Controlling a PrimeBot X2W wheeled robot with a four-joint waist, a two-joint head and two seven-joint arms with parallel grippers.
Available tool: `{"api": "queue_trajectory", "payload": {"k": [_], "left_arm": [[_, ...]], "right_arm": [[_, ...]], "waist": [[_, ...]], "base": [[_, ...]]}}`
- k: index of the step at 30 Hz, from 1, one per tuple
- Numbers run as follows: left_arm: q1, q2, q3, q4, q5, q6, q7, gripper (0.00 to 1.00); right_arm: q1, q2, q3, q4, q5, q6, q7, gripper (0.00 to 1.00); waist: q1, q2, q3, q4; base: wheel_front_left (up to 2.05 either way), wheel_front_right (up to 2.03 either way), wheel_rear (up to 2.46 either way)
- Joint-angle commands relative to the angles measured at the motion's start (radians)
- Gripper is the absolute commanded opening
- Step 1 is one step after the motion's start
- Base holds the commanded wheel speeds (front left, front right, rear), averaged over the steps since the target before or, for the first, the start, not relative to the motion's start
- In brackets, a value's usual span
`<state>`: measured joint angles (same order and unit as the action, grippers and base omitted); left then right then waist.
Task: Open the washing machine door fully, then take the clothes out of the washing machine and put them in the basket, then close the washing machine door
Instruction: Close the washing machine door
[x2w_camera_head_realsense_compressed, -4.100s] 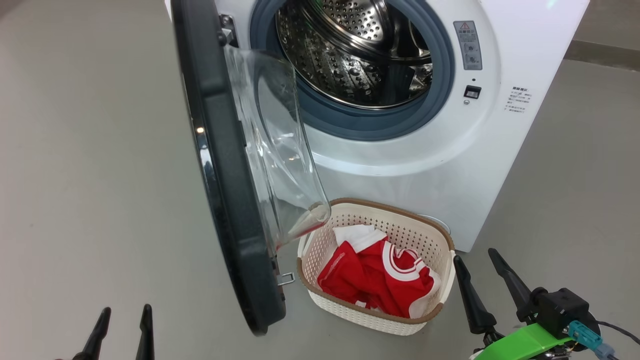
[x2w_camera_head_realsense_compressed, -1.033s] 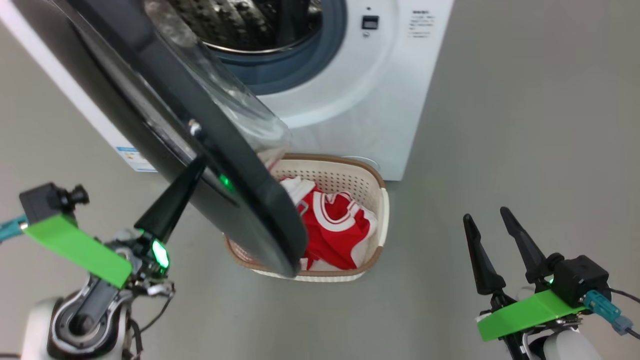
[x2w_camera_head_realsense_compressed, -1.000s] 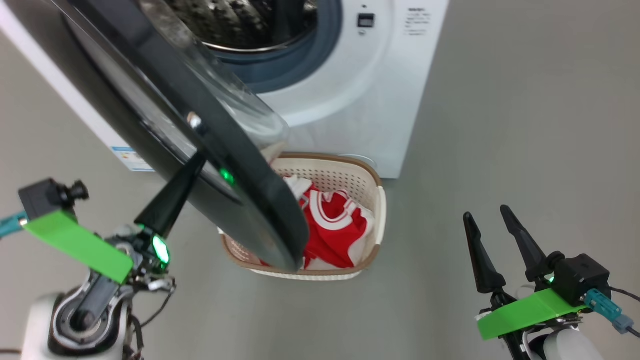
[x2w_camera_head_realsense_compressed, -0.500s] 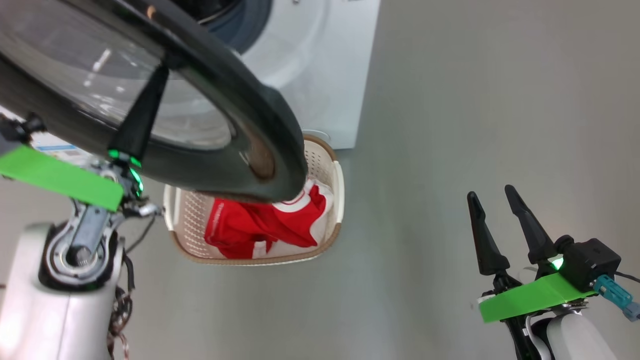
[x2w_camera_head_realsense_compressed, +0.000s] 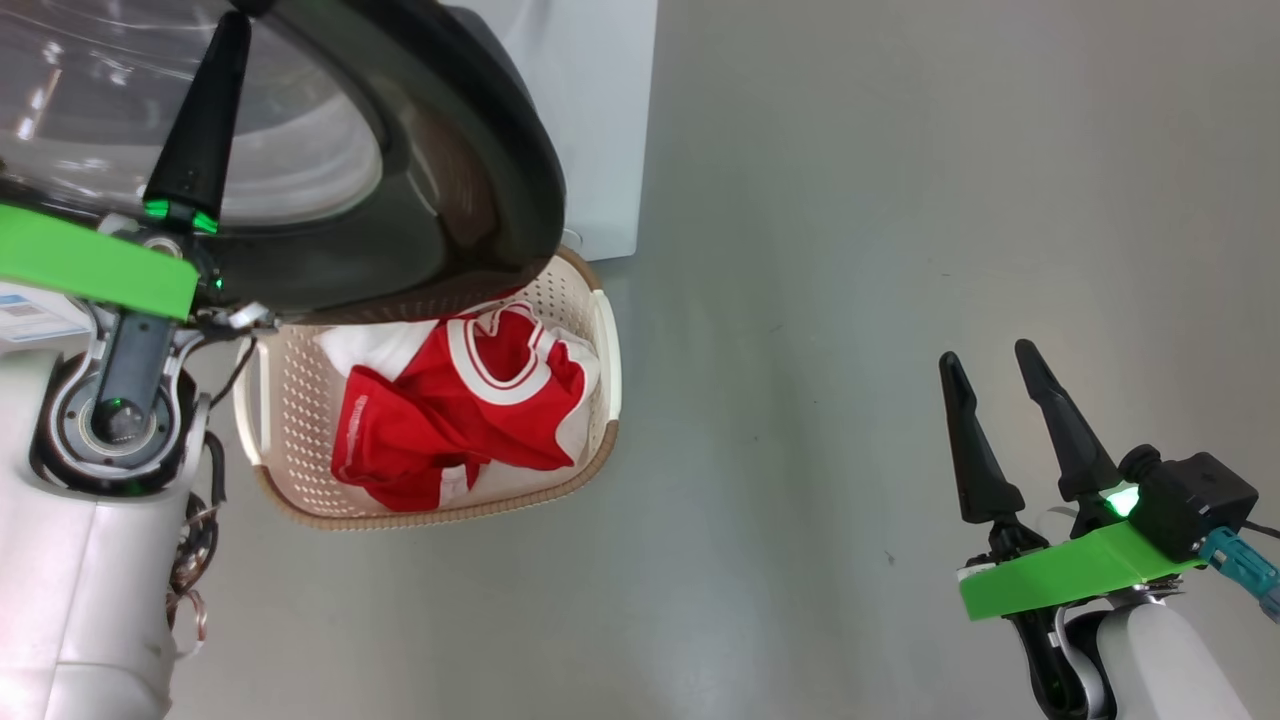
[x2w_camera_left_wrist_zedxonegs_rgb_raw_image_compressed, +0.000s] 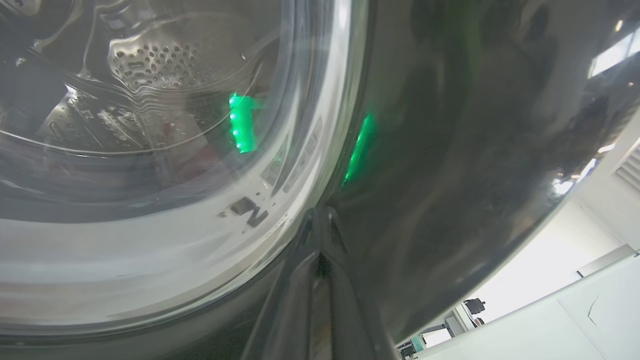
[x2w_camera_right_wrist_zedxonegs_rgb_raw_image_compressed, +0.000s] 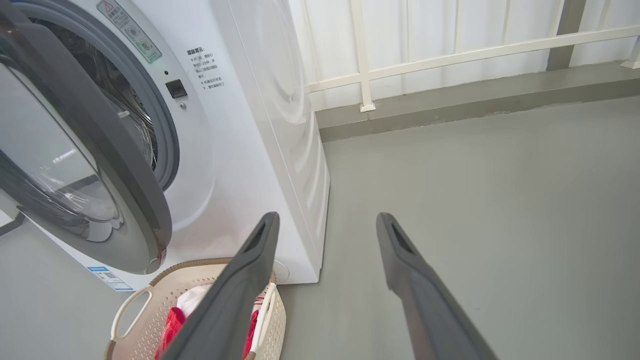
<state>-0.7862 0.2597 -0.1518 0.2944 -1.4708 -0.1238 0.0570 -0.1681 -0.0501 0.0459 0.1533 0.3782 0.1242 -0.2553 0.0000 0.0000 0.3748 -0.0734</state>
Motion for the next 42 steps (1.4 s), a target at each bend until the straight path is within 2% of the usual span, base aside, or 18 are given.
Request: {"api": "queue_trajectory", "payload": {"k": [1, 11, 20, 29, 32, 42], "left_arm": [[-0.032, 0.046, 0.020, -0.021, -0.008, -0.007, -0.009, 0.00], [0.035, 0.087, -0.046, -0.036, -0.027, -0.007, -0.079, 0.00], [0.225, 0.102, -0.104, -0.066, -0.040, -0.007, -0.202, 0.00], [0.415, 0.130, -0.142, -0.062, -0.009, -0.007, -0.303, 0.00], [0.476, 0.139, -0.139, -0.059, 0.014, -0.007, -0.314, 0.07], [0.637, 0.116, -0.031, -0.059, 0.127, -0.007, -0.319, 0.52]], "right_arm": [[-0.021, 0.000, 0.020, -0.028, 0.005, 0.007, -0.006, 1.00], [-0.007, 0.000, 0.005, -0.021, -0.002, 0.007, -0.006, 1.00], [0.026, 0.000, -0.006, -0.008, -0.020, 0.007, -0.006, 1.00], [0.077, 0.000, -0.016, 0.002, -0.042, 0.007, -0.006, 1.00], [0.096, 0.000, -0.020, 0.004, -0.047, 0.007, -0.006, 1.00], [0.165, 0.000, -0.042, 0.006, -0.060, 0.007, -0.006, 1.00]], "waist": [[0.0000, 0.0000, 0.003, -0.006], [0.0000, 0.0000, -0.029, 0.016], [0.0000, 0.0000, -0.090, 0.051], [0.0000, 0.0000, -0.153, 0.075], [0.0000, 0.0000, -0.169, 0.075], [0.0000, 0.0000, -0.216, 0.072]], "base": [[0.00, 0.00, 0.00], [0.00, 0.00, 0.00], [0.00, 0.00, 0.00], [0.00, 0.00, 0.00], [0.00, 0.00, 0.00], [0.00, 0.00, 0.00]]}}
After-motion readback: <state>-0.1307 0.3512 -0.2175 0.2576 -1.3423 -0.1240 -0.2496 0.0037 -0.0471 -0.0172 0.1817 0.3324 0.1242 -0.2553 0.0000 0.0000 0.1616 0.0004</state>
